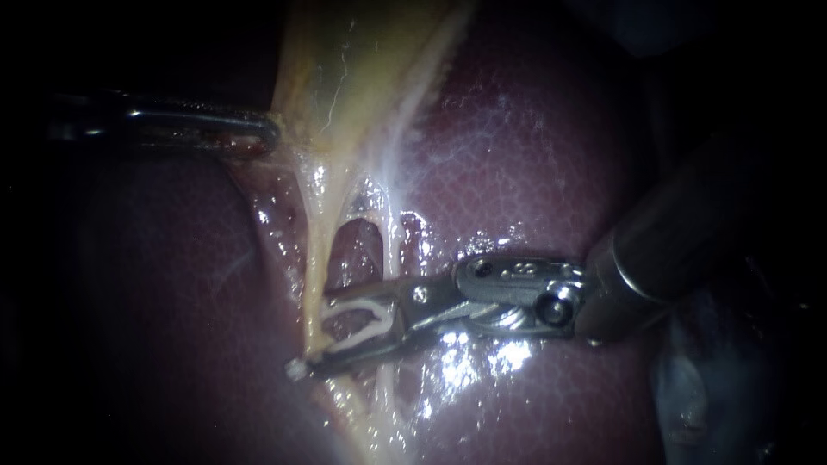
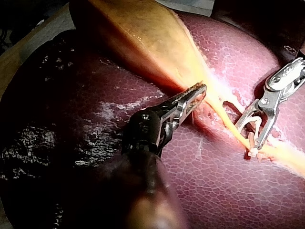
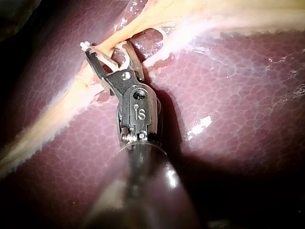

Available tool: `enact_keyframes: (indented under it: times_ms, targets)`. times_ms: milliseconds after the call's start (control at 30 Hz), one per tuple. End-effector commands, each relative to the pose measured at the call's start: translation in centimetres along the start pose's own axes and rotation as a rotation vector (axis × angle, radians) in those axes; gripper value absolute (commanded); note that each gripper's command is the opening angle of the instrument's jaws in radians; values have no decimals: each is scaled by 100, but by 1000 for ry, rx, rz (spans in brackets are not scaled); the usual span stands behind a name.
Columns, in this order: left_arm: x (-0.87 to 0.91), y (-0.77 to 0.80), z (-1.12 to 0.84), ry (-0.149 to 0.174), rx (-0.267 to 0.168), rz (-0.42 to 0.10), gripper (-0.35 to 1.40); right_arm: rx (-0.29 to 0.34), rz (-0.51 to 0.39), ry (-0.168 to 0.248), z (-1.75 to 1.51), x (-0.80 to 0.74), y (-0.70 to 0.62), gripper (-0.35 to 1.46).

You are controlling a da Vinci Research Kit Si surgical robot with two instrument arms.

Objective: Clipping second clip left tube

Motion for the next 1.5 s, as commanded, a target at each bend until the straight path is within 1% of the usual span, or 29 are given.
enact_keyframes:
  times_ms: [33, 200, 333, 633, 800, 933, 1000, 1167, 1367, 1500]
  targets:
    - [0, 0, 0, 0, 0, 0, -35, 1, 0, 0, -2, 1, -2, 48]
    - [0, 0, -1, 0, 0, 0, -35, 11, -4, -1, -12, 5, -9, 48]
    - [1, 0, -2, 0, 1, 0, -35, 8, 0, 3, -29, 9, -17, 48]
    - [1, 0, -2, 0, 1, 0, -35, -8, 10, 13, -66, 19, -28, 48]
    - [1, 0, -2, 0, 1, 0, -35, 4, 23, 43, -82, 26, -32, 48]
    - [1, 0, -2, 0, 1, 0, -35, 7, 48, 55, -86, 25, -31, 48]
    - [1, 0, -2, 0, 1, 0, -35, 6, 59, 61, -86, 22, -28, 48]
    - [1, 0, -2, 0, 1, 0, -35, 26, 104, 79, -84, 16, -21, 48]
    - [1, 0, -3, 0, 1, 0, -35, 67, 180, 99, -80, 4, -13, 48]
    - [1, 0, -3, 0, 1, 1, -35, 94, 231, 110, -76, -7, -4, 48]
